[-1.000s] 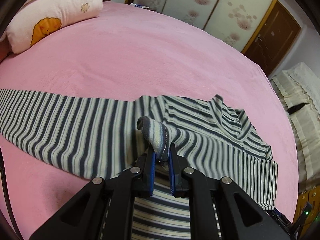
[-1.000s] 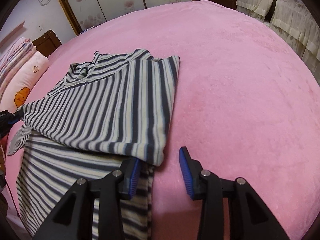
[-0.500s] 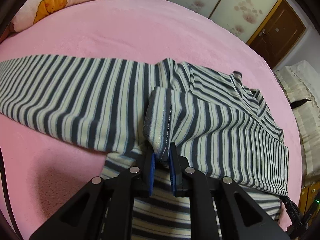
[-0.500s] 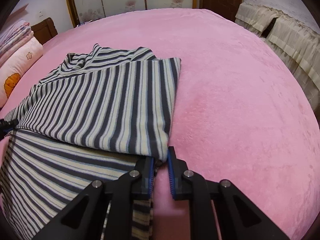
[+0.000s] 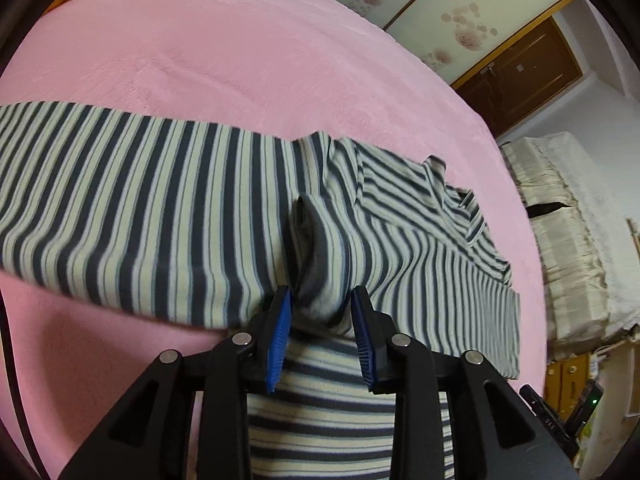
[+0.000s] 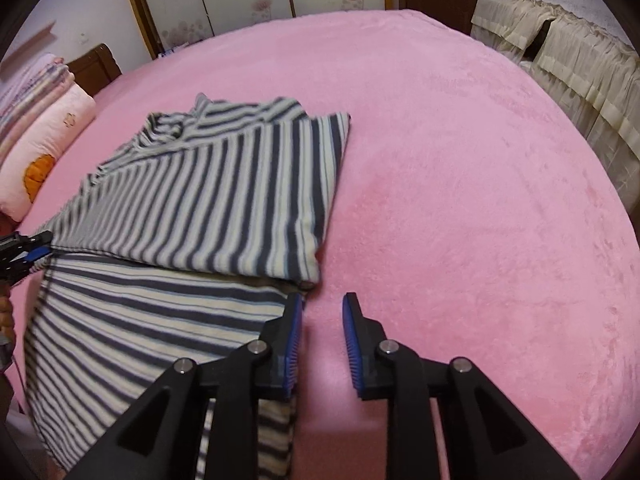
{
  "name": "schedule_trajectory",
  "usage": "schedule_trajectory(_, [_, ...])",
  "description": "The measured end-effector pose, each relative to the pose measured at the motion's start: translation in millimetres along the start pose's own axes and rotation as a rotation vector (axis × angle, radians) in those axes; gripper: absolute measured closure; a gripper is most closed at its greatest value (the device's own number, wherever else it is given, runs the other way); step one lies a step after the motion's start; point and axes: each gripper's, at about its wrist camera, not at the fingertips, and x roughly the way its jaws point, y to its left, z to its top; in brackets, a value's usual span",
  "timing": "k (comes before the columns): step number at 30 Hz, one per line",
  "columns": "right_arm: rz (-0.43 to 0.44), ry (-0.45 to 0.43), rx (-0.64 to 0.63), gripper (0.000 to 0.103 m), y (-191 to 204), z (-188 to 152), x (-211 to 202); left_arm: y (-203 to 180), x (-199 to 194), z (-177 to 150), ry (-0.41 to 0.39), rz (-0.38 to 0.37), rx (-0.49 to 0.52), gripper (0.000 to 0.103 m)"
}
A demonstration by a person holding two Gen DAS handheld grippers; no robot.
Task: Fold small clothes
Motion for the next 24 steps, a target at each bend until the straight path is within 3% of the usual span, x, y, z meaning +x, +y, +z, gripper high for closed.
schedule_trajectory(3, [0.009,-0.013,-0.010,0.077,2.2,4.6,-10.1,6.1,1.1,10.4,0.027,-0.041,-0.008,0.073])
schedule_trajectory(7, [0.007,-0.017,-0.014,0.077,4.3,11.6,-11.0,7.9,7.0,22.9,0.049,-0.024,0.033,0.073])
schedule_trajectory(16, [0.026,-0.001,0.083,0.077,-12.5,43.1,18.0,2.2,53.7,54.4,0.135,-0.077,0.038,0.071])
schedule_trajectory(18, [0.026,0.000,0.103,0.077,-18.0,52.5,24.6,-1.0,60.6,56.9,0.140,-0.101,0.040,0.065])
schedule_trajectory(23, [0.042,0.005,0.150,0.077,-31.5,80.7,42.0,-8.8,73.5,62.3,0.130,-0.142,0.034,0.066])
schedule_trajectory(24, [0.046,0.000,0.156,0.077,-33.5,89.3,46.2,-11.9,74.3,63.2,0.116,-0.134,0.043,0.072])
